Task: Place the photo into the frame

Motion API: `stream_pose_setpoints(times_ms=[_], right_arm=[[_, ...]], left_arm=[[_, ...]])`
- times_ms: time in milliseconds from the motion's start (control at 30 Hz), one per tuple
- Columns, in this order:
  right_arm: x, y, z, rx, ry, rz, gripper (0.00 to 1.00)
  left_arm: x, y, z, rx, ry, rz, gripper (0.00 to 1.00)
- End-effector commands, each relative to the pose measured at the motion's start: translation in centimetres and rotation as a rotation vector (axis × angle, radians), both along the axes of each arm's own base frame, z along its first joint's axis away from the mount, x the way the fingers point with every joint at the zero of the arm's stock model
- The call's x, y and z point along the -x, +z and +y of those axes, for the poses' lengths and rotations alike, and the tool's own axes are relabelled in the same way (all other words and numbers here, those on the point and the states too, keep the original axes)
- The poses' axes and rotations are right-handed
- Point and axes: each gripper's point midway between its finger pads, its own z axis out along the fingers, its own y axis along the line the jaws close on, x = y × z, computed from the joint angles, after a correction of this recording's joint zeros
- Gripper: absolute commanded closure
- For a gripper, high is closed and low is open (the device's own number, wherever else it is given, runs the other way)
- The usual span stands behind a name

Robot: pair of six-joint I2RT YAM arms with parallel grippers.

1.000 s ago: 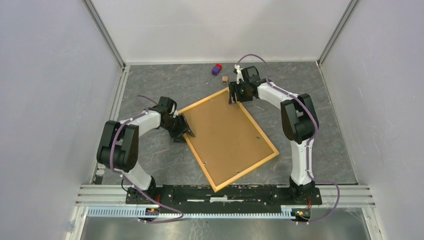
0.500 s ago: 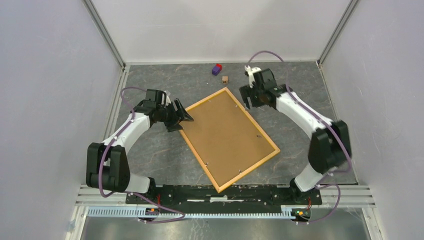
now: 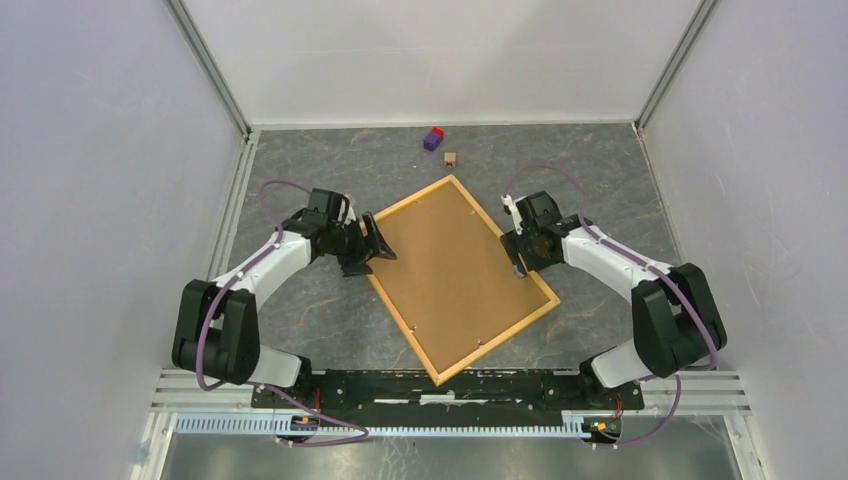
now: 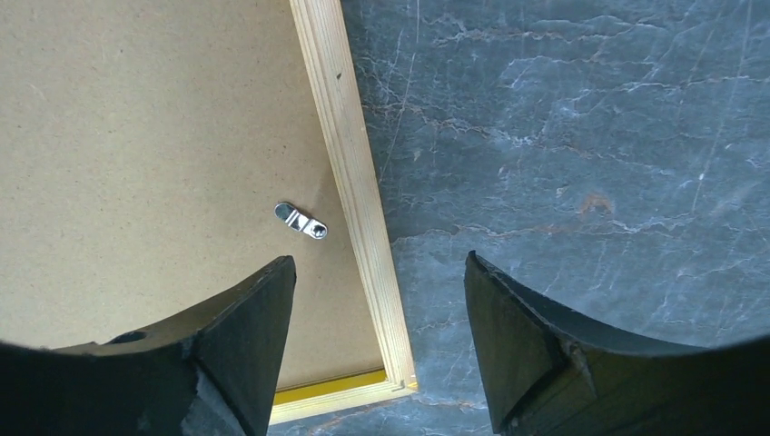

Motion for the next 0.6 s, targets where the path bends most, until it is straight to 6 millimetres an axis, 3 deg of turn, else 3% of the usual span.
stream_pose_setpoints(times_ms=[0, 300, 567], right_arm=[[-1.1, -0.4, 0.8, -0.017, 0.026, -0.029, 0.27], [-0.5, -2.4, 1.6, -0.033, 0.036, -0.002, 0.32], [-0.6, -3.4, 1.4, -0.033, 0.000, -0.017, 0.45]], left_arm=[[0.8, -2.6, 0.6, -0.057, -0.002, 0.032, 0.21], [1.1, -4.6, -0.3, -0.043, -0.018, 0.089, 0.23], [1.4, -5.2, -0.6, -0.041, -0.026, 0.110, 0.24]])
